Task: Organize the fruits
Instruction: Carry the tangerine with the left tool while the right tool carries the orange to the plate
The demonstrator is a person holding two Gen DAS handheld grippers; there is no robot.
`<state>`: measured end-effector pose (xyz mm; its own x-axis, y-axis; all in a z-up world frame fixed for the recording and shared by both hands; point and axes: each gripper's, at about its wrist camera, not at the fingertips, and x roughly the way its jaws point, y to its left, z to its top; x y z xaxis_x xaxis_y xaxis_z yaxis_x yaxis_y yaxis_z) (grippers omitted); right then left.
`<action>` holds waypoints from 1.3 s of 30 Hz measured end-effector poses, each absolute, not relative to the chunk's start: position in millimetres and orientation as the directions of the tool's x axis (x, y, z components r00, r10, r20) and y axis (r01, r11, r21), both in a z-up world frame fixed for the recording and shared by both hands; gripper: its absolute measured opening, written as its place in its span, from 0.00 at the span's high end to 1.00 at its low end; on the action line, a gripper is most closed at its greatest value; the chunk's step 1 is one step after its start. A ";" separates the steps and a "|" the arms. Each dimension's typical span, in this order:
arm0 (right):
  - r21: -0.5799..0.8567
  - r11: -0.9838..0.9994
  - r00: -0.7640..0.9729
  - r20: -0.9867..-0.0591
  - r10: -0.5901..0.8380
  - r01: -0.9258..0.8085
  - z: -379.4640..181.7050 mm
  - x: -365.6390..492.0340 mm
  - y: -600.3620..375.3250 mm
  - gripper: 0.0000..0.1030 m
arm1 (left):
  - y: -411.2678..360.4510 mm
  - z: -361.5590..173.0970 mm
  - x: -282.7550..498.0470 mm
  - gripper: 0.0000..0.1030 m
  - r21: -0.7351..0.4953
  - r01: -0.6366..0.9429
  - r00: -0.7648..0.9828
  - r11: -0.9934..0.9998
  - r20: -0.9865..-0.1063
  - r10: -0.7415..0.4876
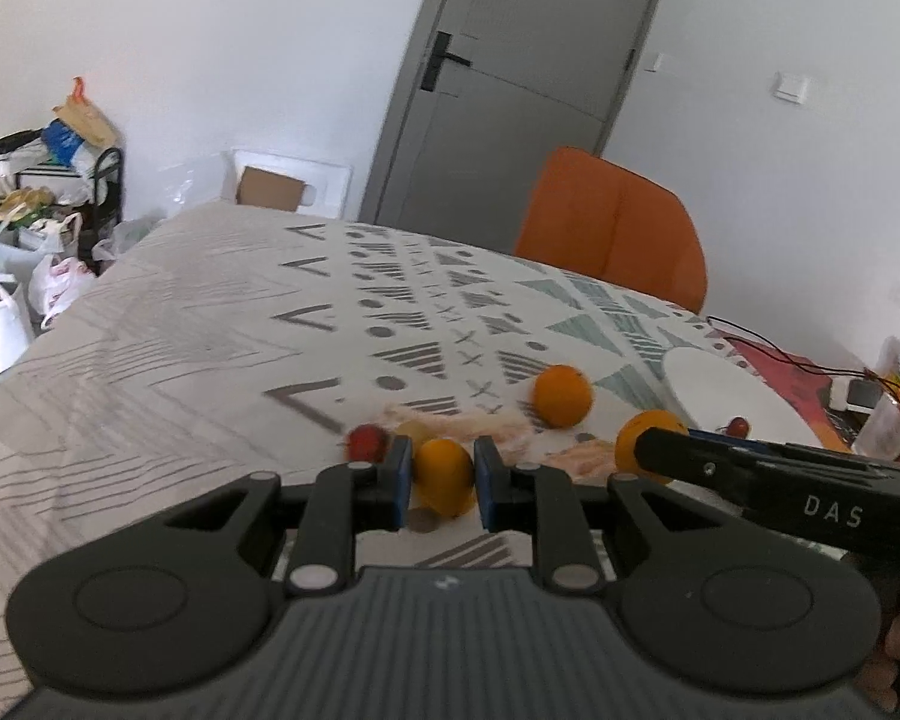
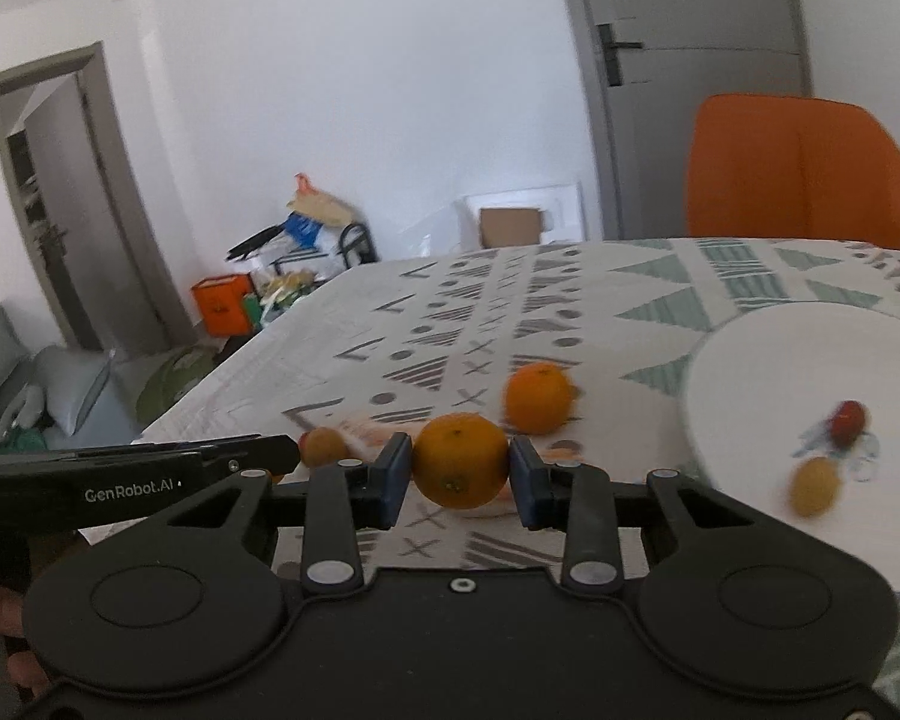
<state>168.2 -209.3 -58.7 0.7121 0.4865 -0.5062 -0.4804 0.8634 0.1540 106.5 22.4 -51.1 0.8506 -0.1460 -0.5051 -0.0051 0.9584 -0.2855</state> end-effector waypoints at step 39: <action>0.234 0.950 0.852 -0.433 0.293 -0.208 -62.9 169.1 -357.8 0.68 | -115.1 -31.1 171.8 0.80 -0.152 0.230 0.806 0.961 -0.524 -0.276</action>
